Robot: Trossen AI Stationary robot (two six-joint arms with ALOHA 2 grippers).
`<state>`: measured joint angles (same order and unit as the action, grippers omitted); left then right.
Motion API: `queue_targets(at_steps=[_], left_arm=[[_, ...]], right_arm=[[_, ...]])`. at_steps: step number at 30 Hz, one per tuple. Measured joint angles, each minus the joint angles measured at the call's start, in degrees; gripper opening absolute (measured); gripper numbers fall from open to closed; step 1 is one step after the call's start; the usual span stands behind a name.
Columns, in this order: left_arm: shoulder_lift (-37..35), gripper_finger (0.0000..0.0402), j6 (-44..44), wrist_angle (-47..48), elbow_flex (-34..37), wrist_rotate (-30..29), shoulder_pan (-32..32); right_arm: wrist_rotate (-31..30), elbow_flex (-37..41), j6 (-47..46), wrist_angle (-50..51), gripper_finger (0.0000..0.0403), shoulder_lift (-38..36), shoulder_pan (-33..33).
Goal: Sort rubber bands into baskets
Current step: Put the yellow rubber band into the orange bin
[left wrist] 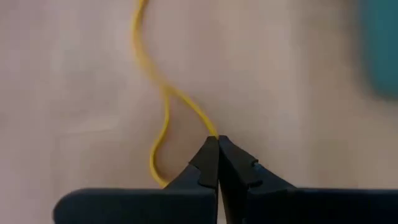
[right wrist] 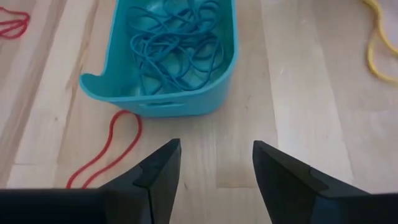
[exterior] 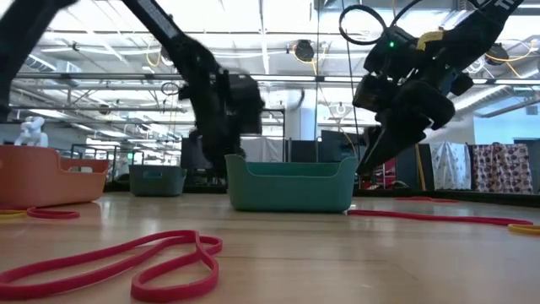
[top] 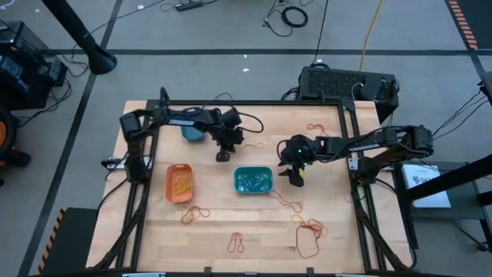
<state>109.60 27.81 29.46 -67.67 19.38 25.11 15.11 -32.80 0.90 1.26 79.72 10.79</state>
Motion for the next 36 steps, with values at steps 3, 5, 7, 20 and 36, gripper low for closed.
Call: queue_targets(at_steps=[3, 5, 7, 20, 36], left_arm=[[-4.2, 0.0002, 0.0, 1.4, -0.3, 1.7, -1.3], [-7.3, 0.0002, -0.2, 4.8, -0.2, 0.9, -2.2], [-10.4, 0.0002, -0.5, 6.4, -0.1, 0.0, -3.4], [-35.0, 0.0001, -22.7, 28.9, -0.3, -16.7, -14.1], [-49.9, 0.0, -57.8, 52.3, -0.3, -19.9, -24.8]], right_arm=[[0.0, 0.0, -2.2, 0.0, 0.0193, 0.0, 0.0], [-0.1, 0.0, -3.0, 0.1, 0.0193, 0.0, -0.4], [-0.1, 0.0, -3.0, 0.0, 0.0193, 0.0, -1.1], [0.0, 0.0, -0.9, -1.4, 0.0193, 0.0, -4.7], [0.0, 0.0, 2.8, -4.6, 0.0193, 0.0, -5.6]])
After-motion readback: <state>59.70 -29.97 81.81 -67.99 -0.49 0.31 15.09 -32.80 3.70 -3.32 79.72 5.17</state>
